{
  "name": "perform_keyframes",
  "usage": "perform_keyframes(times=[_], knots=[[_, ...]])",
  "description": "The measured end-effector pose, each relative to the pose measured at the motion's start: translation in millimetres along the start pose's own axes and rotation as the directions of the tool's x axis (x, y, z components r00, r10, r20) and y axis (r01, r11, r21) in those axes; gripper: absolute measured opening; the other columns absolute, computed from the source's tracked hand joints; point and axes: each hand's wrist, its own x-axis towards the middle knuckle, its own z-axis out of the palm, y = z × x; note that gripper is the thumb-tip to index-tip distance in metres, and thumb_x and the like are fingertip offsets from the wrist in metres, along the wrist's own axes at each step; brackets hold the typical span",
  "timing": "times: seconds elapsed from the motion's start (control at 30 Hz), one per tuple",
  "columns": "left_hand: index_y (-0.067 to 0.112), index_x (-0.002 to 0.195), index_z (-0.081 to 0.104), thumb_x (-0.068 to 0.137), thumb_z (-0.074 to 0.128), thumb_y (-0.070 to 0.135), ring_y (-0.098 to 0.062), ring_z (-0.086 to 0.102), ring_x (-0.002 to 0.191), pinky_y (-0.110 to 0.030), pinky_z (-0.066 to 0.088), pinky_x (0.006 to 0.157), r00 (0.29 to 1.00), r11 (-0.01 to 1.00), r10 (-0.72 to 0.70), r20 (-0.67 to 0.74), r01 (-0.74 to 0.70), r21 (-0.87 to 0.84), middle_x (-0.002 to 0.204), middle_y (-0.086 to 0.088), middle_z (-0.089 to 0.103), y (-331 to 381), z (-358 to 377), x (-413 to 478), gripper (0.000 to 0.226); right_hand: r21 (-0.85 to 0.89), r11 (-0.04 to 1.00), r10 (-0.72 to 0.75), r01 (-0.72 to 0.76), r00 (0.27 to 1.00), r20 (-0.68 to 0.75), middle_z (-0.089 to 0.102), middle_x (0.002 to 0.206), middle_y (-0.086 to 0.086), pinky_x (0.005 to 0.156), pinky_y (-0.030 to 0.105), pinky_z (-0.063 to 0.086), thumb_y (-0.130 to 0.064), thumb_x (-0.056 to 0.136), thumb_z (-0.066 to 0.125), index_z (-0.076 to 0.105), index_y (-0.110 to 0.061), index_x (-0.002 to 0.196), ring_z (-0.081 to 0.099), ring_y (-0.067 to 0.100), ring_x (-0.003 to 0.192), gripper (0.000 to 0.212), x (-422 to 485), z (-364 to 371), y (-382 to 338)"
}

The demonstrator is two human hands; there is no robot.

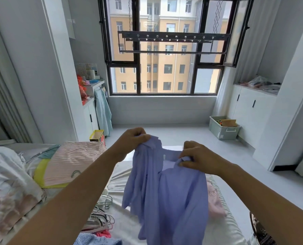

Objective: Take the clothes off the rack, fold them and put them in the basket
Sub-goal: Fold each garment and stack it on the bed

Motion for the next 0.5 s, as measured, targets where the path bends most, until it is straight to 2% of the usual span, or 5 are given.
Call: perform_keyframes(times=[0.1,0.27,0.33,0.4,0.5], knots=[[0.014,0.069,0.048,0.091,0.057,0.009,-0.005,0.039,0.055,-0.017,0.029,0.051,0.996,0.996,-0.037,0.079,0.043,-0.073,0.06,0.005,0.046,2,4,-2,0.024,0.087,0.996,-0.005,0.009,0.999,-0.053,0.051,0.073,-0.016,0.066,0.011,0.035,-0.022,0.084,0.067,0.074,-0.012,0.09,0.052,-0.002,0.07,0.014,2,-5,-5],[0.012,0.073,0.048,0.092,0.052,0.005,-0.001,0.043,0.047,-0.012,0.033,0.044,0.985,0.964,-0.086,0.149,0.12,-0.236,0.056,0.007,0.05,6,15,-6,0.021,0.226,0.974,0.038,-0.019,0.996,-0.079,0.059,0.083,-0.018,0.073,0.006,0.038,-0.016,0.087,0.065,0.073,-0.016,0.094,0.056,-0.008,0.081,0.011,8,-1,-17],[0.014,0.072,0.048,0.092,0.053,0.007,-0.004,0.042,0.051,-0.015,0.03,0.046,0.98,0.956,-0.097,0.172,0.14,-0.257,0.058,0.007,0.049,4,17,-6,0.021,0.303,0.951,0.091,-0.055,0.99,-0.107,0.062,0.083,-0.018,0.071,0.006,0.039,-0.014,0.083,0.069,0.071,-0.024,0.085,0.056,-0.011,0.078,0.01,10,0,-20],[0.015,0.072,0.048,0.09,0.056,0.009,-0.005,0.041,0.054,-0.017,0.029,0.049,0.973,0.947,-0.1,0.206,0.157,-0.28,0.059,0.007,0.048,1,20,-7,0.021,0.356,0.931,0.147,-0.083,0.977,-0.155,0.063,0.078,-0.017,0.067,0.005,0.039,-0.012,0.078,0.074,0.064,-0.029,0.074,0.055,-0.012,0.071,0.02,13,1,-22],[0.014,0.071,0.047,0.091,0.051,0.006,-0.006,0.041,0.055,-0.018,0.031,0.049,0.973,0.916,-0.107,0.206,0.177,-0.36,0.059,0.006,0.047,-4,25,-9,0.022,0.368,0.925,0.176,-0.092,0.964,-0.2,0.062,0.078,-0.013,0.066,0.007,0.039,-0.012,0.075,0.076,0.061,-0.032,0.071,0.055,-0.008,0.072,0.026,17,5,-21]])
